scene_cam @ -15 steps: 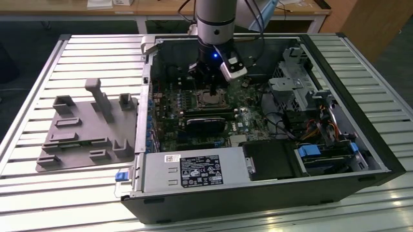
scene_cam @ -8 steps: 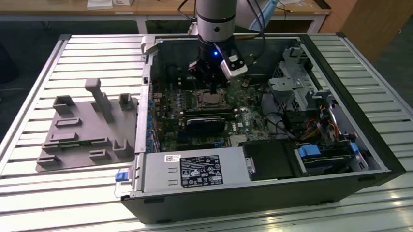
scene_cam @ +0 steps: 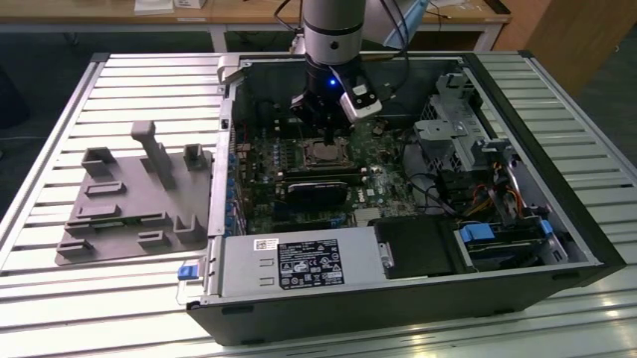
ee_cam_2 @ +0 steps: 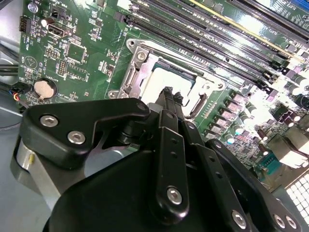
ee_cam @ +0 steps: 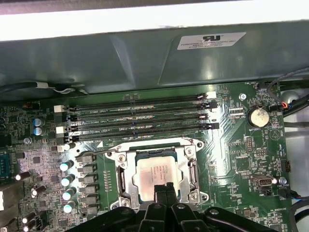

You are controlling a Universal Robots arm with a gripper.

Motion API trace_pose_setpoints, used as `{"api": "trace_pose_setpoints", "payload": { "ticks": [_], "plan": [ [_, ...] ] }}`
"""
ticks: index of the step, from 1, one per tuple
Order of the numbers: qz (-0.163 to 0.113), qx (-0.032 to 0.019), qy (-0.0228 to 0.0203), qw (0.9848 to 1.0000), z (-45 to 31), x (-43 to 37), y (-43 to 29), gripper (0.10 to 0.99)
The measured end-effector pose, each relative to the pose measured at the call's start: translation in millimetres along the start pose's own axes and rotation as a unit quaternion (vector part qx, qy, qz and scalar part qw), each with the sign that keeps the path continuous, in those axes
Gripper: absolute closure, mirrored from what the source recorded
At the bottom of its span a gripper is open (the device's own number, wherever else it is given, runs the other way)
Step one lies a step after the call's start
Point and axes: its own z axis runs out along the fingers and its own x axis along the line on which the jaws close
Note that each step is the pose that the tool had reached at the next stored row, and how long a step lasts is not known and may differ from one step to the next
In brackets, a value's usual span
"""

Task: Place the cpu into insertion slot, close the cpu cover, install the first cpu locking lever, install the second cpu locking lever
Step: 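Install the first cpu locking lever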

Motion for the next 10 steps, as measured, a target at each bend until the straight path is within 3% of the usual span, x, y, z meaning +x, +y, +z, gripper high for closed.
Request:
{"api": "trace_pose_setpoints", "payload": {
  "ticks": [4,10],
  "plan": [
    [0.000,0.0001,0.0000,1.0000,-0.1,1.3,-0.1,0.984],
    [0.000,0.0000,0.0000,1.0000,-0.8,14.7,-1.7,0.984]
  ]
}}
